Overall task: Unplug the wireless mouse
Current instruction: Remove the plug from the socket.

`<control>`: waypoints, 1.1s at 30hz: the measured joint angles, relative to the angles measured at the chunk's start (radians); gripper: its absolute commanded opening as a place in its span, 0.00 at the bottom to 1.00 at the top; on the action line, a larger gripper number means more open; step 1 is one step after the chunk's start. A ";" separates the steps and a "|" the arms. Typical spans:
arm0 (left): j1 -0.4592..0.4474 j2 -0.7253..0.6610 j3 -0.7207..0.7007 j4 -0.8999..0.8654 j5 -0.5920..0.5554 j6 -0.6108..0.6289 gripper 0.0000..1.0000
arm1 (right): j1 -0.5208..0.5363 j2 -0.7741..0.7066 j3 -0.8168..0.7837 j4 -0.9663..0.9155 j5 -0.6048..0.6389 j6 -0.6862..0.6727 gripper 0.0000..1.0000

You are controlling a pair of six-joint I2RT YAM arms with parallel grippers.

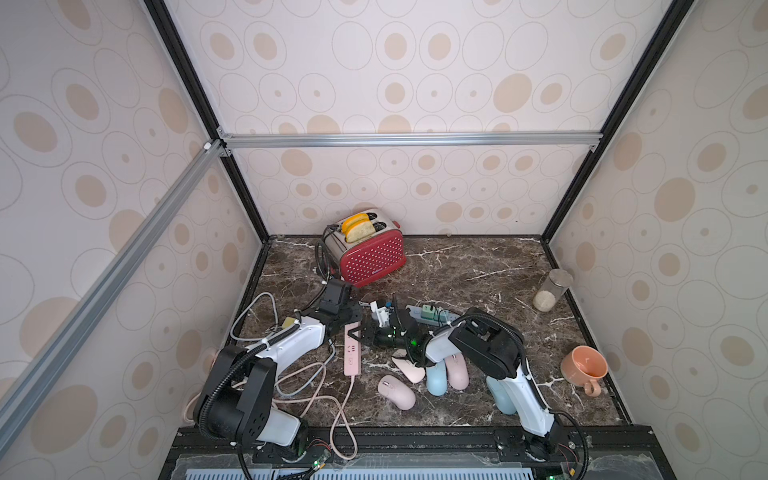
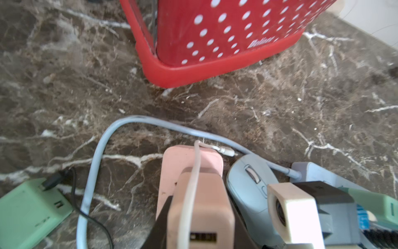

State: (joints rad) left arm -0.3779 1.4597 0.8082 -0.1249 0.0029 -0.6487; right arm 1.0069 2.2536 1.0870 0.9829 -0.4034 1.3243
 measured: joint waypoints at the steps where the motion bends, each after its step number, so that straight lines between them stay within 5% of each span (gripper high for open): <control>1: 0.000 0.016 0.023 -0.032 -0.001 0.001 0.00 | 0.000 0.000 0.000 -0.006 0.002 0.003 0.00; 12: 0.037 0.148 0.212 -0.262 0.067 0.051 0.00 | 0.002 -0.009 0.002 -0.063 0.021 0.034 0.00; 22: 0.057 -0.015 -0.026 -0.010 0.112 -0.009 0.00 | 0.016 -0.012 0.000 -0.049 0.013 0.020 0.00; 33: 0.060 0.058 0.067 -0.119 0.164 -0.035 0.00 | 0.016 -0.024 -0.026 -0.056 0.029 0.046 0.00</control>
State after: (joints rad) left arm -0.3183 1.5181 0.8749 -0.2440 0.1669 -0.6842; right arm 1.0233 2.2292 1.0611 0.9268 -0.3740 1.3701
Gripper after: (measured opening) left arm 0.303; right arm 0.301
